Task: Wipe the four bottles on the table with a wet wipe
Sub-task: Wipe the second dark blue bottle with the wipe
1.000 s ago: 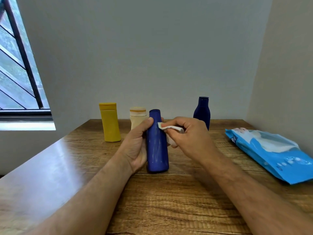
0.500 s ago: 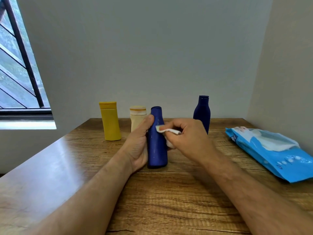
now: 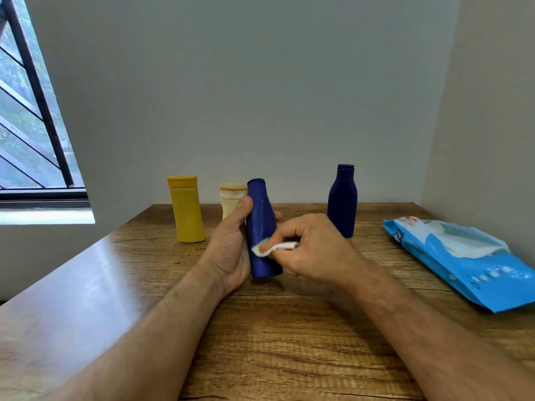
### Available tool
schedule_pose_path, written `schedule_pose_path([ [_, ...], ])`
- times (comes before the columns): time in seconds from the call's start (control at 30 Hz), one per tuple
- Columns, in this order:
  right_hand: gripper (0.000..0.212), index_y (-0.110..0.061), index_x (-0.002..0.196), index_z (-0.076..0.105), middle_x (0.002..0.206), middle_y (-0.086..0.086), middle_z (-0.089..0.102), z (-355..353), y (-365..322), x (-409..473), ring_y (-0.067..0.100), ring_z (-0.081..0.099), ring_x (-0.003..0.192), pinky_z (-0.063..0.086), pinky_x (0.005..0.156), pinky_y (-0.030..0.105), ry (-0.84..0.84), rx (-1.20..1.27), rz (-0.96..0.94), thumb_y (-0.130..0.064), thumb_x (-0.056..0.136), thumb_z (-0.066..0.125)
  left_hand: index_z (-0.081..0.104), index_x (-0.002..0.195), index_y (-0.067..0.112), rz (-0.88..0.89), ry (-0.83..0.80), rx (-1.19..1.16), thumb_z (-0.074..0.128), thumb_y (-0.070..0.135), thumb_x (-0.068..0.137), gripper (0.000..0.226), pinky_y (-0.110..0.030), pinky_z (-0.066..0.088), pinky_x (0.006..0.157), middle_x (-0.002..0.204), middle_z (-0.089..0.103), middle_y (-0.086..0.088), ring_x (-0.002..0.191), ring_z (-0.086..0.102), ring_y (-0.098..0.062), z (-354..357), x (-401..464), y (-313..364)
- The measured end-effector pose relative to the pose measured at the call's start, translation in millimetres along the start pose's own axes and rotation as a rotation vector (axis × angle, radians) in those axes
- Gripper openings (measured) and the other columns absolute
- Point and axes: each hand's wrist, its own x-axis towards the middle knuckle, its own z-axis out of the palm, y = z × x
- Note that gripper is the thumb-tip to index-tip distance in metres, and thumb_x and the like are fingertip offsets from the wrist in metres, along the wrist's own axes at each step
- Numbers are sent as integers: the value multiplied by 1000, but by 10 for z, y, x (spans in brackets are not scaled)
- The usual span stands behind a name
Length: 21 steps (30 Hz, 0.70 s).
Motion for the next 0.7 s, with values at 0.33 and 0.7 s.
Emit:
schedule_pose_path([
  [0.33,20,-26,108,76,95,-8,66,-38,16,-2,3,64,74,54,64,17,233,47,-102,-20,89,71,66,129,23,20,-98,-10,51,36,98,37,-42,56,87,111,71,-15,90,68,-25,37,-41,-40],
  [0.7,21,-34,111,74,92,-10,66,-44,-3,13,7,61,76,54,70,17,265,-6,-108,-27,92,66,67,127,20,28,-80,96,49,37,101,36,-37,59,76,105,73,-13,82,70,-22,54,-52,-33],
])
